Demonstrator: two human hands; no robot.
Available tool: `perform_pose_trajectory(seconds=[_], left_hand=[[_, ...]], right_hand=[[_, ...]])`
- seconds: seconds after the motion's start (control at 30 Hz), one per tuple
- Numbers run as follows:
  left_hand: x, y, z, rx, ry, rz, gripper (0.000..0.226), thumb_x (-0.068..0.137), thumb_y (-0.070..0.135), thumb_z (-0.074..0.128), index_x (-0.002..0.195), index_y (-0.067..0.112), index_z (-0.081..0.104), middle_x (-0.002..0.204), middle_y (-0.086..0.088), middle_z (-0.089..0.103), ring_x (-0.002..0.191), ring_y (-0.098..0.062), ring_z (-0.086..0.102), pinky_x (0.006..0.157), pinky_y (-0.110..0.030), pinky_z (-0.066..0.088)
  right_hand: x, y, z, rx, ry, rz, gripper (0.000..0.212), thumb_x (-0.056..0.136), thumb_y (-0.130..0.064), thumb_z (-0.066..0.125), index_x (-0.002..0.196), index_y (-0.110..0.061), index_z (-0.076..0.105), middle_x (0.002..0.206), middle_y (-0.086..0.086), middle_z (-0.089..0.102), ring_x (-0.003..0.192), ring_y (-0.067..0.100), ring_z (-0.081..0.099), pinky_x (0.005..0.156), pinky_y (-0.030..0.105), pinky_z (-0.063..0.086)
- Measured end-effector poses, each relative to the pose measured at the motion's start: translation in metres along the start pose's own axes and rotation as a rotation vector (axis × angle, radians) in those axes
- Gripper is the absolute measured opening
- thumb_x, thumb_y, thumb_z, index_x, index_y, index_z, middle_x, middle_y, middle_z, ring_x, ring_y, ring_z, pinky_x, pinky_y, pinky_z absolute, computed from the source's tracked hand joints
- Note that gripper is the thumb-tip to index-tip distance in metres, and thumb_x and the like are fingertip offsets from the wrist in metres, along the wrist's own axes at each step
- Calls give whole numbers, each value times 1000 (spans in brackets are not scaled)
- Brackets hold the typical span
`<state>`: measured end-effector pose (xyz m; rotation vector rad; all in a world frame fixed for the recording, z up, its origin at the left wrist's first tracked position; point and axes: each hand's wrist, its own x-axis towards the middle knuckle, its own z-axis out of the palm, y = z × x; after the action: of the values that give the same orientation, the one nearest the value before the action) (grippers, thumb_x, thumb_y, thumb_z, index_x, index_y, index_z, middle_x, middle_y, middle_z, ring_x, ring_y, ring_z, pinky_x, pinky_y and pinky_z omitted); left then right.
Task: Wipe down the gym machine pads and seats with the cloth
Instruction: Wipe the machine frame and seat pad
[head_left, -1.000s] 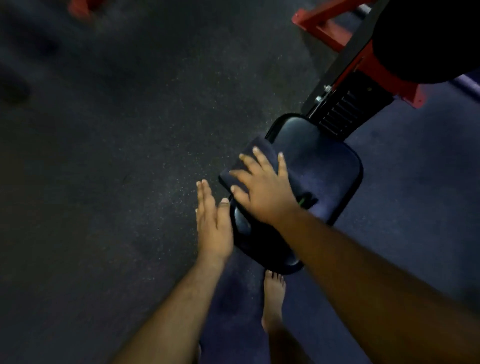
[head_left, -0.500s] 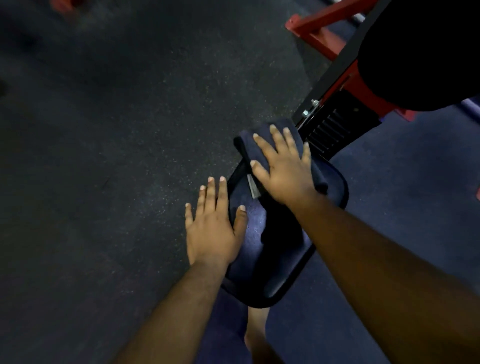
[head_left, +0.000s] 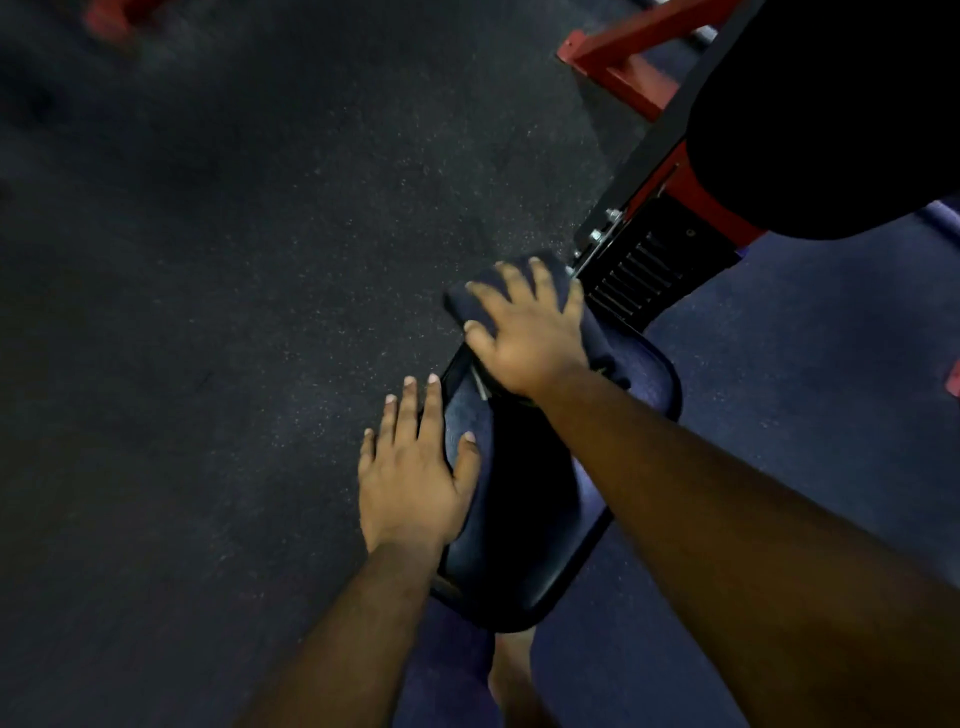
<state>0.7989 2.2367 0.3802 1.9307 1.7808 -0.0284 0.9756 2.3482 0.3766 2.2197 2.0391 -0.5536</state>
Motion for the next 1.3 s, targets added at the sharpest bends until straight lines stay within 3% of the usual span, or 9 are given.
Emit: perform_pose_trajectory(seconds=[0.13, 0.23, 0.33, 0.47, 0.6, 0.8, 1.0, 1.17, 1.3], left_hand=[[0, -1, -2, -14, -8, 11, 72, 99, 61, 18, 163, 32, 5, 171, 2, 11, 157, -21, 13, 124, -51, 23], [0, 0, -2, -19, -15, 8, 72, 100, 61, 20, 163, 32, 3, 171, 1, 10, 157, -22, 12, 125, -51, 21], [0, 1, -2, -8, -23, 2, 73, 100, 63, 21, 163, 32, 1, 171, 0, 9, 158, -22, 10, 125, -51, 20], [0, 0, 0, -10, -17, 8, 73, 99, 63, 19, 163, 32, 1, 172, 1, 9, 158, -21, 10, 125, -50, 21], [-1, -1, 2, -27, 25, 10, 73, 99, 62, 17, 163, 31, 3, 171, 1, 9, 158, -20, 11, 125, -50, 22], [-3, -2, -2, -129, 77, -2, 75, 98, 59, 15, 164, 25, 1, 172, 1, 5, 158, -18, 10, 125, -53, 20], [-3, -4, 0, -158, 107, 9, 75, 98, 60, 12, 163, 27, -3, 172, 2, -3, 158, -17, 3, 126, -54, 13], [-19, -21, -12, -529, 225, 84, 70, 100, 54, 19, 163, 24, 14, 171, 5, 6, 157, -9, 7, 126, -54, 7], [-45, -46, -25, -547, 300, 45, 65, 101, 48, 21, 162, 25, 23, 170, 5, 15, 154, -2, 13, 124, -57, 16]], right_hand=[[-44, 48, 5, -33, 96, -25, 65, 97, -65, 32, 158, -45, 23, 170, -6, 17, 157, 24, 10, 121, 64, 15], [-113, 67, 20, 39, 103, 231, 68, 100, -64, 28, 162, -42, 8, 172, -1, 5, 158, 27, 1, 122, 65, 9], [-154, 31, 37, -5, 14, 152, 72, 99, -66, 22, 162, -41, -1, 172, 0, -5, 158, 29, -8, 120, 65, 0], [-80, 49, 13, -46, 14, -73, 73, 95, -70, 28, 161, -46, 5, 172, -5, 0, 158, 26, -4, 119, 71, 5], [-8, 33, 0, 47, 62, 245, 71, 95, -65, 31, 161, -42, 16, 171, 1, 15, 157, 30, 8, 120, 68, 5], [-100, 19, 16, -51, -36, -312, 71, 96, -64, 34, 161, -45, 11, 172, -4, 5, 158, 25, 1, 123, 64, 2], [-13, 23, 3, 16, 43, 116, 70, 95, -68, 30, 160, -44, 18, 172, 0, 8, 158, 28, 1, 122, 64, 0], [-110, -59, 33, -47, 50, -173, 65, 92, -57, 24, 153, -41, 37, 170, -1, 18, 158, 28, 6, 123, 60, 6], [-186, -84, 55, -21, 35, -291, 67, 93, -53, 46, 157, -39, 30, 171, -1, 14, 158, 26, 4, 124, 60, 6]])
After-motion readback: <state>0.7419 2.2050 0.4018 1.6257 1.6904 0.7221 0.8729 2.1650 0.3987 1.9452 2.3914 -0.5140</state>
